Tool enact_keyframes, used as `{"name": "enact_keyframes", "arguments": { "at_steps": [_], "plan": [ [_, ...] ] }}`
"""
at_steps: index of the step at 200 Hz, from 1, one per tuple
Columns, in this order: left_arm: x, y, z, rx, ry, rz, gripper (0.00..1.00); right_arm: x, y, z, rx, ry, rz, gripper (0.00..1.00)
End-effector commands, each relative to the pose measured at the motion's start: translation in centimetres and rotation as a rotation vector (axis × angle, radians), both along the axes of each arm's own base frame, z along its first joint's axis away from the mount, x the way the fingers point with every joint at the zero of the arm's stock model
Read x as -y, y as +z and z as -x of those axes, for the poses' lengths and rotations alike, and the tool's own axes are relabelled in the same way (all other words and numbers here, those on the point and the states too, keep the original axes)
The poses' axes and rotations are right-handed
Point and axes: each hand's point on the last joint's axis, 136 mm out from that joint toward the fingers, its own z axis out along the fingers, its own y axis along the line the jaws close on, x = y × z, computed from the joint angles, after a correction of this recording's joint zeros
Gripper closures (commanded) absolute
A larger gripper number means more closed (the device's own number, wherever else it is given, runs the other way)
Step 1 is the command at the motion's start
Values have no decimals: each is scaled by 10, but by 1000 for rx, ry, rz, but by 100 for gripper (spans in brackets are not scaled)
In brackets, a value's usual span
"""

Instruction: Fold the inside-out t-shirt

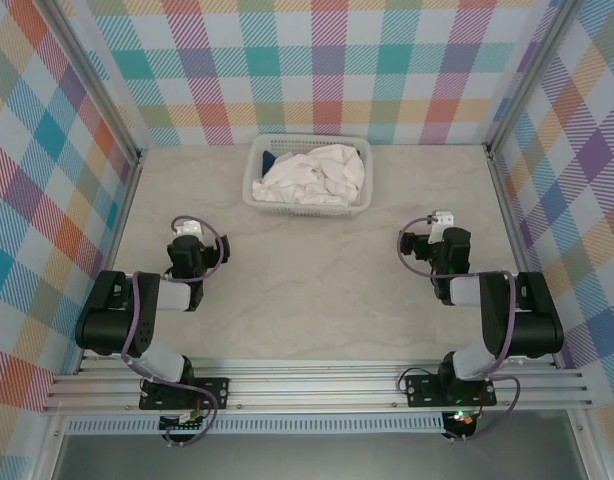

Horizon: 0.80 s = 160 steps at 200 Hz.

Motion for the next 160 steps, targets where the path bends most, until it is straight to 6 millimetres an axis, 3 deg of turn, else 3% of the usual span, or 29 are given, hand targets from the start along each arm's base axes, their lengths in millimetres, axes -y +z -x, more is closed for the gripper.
{"name": "enact_keyframes", "arguments": {
  "at_steps": [1,160],
  "plan": [
    [5,16,-9,51,-14,-10,0,-1,8,-4,36,11,-5,0],
    [5,16,-9,51,-15,-8,0,5,9,-6,31,-14,-14,0]
  ]
}}
